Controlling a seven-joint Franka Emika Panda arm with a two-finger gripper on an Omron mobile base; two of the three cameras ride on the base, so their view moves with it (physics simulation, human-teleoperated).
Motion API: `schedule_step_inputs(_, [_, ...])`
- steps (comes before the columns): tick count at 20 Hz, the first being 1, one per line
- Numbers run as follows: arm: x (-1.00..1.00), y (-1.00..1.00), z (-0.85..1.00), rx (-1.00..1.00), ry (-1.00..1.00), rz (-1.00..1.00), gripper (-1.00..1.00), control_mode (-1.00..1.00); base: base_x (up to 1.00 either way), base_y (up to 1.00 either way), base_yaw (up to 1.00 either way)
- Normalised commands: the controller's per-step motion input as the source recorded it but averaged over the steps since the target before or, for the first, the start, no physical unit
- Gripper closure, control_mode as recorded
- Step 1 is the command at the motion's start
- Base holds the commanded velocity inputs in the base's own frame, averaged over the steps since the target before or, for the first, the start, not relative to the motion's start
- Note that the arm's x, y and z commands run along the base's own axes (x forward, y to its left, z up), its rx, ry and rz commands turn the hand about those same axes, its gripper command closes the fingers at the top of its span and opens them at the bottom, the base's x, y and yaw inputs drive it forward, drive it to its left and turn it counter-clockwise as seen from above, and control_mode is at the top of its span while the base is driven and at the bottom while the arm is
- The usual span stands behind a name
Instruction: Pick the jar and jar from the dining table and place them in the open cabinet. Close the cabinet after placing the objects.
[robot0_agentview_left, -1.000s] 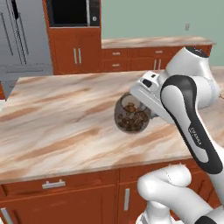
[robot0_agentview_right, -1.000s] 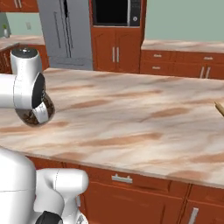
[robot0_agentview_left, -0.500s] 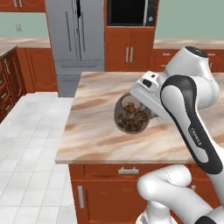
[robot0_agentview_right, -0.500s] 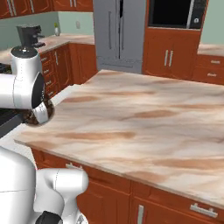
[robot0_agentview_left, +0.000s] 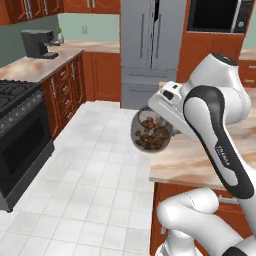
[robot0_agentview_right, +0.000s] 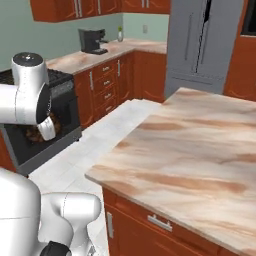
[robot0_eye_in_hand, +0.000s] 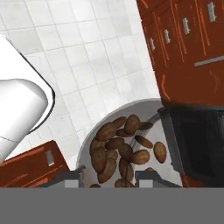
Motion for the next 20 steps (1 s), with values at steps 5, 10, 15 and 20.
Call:
schedule_step_inputs(5, [0.0,0.0,0.0,0.0,0.0,0.0,1.0,1.0,0.03,0.92,0.54])
schedule_step_inputs(10, [0.0,0.0,0.0,0.0,0.0,0.0,1.0,1.0,0.0,0.75,0.58])
schedule_step_inputs(15, [0.0,0.0,0.0,0.0,0.0,0.0,1.0,1.0,0.02,0.53,0.51])
schedule_step_inputs(20, [0.0,0.0,0.0,0.0,0.0,0.0,1.0,1.0,0.0,0.75,0.43])
